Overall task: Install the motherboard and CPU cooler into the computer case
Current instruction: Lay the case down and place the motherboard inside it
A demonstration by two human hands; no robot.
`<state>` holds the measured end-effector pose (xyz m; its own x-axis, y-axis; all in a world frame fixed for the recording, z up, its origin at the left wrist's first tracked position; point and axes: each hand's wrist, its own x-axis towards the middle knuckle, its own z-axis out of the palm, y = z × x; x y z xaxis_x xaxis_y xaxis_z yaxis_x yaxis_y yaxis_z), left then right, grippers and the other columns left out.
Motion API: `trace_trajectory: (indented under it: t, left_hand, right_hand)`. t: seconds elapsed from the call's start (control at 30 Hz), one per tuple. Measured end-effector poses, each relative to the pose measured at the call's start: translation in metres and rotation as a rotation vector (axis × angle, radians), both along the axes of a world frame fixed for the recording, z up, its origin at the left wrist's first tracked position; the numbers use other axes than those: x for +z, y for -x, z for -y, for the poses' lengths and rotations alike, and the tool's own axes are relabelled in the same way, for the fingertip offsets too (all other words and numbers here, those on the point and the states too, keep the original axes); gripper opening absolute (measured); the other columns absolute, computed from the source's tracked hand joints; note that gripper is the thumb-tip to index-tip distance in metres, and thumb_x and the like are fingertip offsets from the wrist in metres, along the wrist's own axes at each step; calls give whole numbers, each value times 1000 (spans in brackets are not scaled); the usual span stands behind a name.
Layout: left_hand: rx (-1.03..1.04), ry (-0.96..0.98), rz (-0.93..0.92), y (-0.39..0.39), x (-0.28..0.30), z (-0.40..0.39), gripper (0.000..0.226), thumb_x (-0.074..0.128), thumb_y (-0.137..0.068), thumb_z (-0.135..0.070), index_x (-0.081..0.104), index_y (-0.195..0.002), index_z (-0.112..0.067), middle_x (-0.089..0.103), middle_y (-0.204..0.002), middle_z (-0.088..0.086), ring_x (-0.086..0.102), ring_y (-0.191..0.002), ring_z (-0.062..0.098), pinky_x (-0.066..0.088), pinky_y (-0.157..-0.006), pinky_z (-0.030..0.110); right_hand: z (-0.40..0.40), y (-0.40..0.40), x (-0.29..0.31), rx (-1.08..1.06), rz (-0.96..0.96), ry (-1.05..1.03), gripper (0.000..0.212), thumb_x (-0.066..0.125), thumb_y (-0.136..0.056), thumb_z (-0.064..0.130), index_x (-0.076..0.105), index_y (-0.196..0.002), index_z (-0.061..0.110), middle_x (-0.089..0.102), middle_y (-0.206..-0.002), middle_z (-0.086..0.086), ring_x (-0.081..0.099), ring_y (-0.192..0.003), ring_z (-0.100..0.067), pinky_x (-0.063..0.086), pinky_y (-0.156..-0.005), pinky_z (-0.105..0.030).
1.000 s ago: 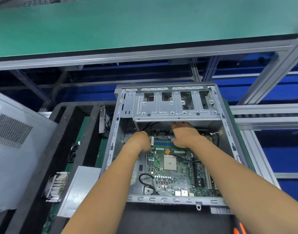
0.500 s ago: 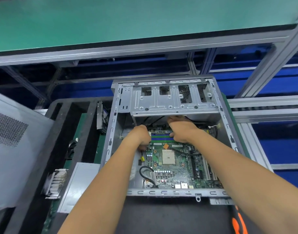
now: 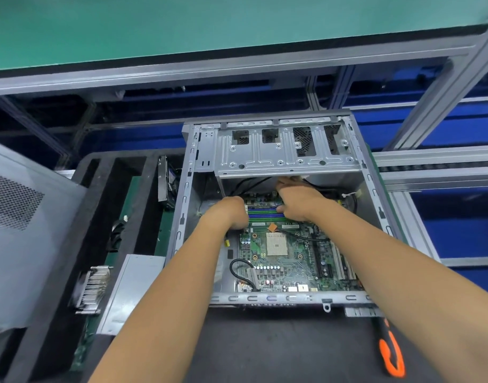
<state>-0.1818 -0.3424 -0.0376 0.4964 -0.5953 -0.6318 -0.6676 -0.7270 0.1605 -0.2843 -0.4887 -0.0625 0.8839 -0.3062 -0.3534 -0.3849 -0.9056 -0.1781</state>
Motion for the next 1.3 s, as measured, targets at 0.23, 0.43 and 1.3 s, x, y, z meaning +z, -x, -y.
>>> trace_trajectory:
  t: [0.23, 0.43, 1.3]
  left_hand:
    - [-198, 74, -129, 11, 9, -1, 20, 66, -83, -24, 59, -70, -11, 55, -68, 5, 48, -61, 21, 39, -55, 27]
    - [-390, -52, -235, 39, 25, -4, 21, 68, -83, -32, 64, -81, -11, 61, -80, 1, 51, -74, 19, 42, -66, 30]
    - [-87, -104, 10, 97, 36, -59, 44, 31, -98, -21, 41, -140, -12, 38, -147, 11, 53, -113, 31, 45, -86, 35]
  right_hand:
    - [-15, 8, 33, 15, 120, -57, 41, 58, -94, 30, 50, -130, 12, 60, -121, -11, 56, -108, -29, 49, -85, -39]
    - [-44, 30, 50, 122, 32, -203, 11, 58, -91, 17, 64, -92, 8, 66, -89, -7, 58, -79, -24, 45, -68, -35]
    - [-70, 134, 78, -194, -56, -145, 38, 43, -94, 3, 38, -56, 8, 31, -57, -12, 31, -51, -23, 28, -49, -31]
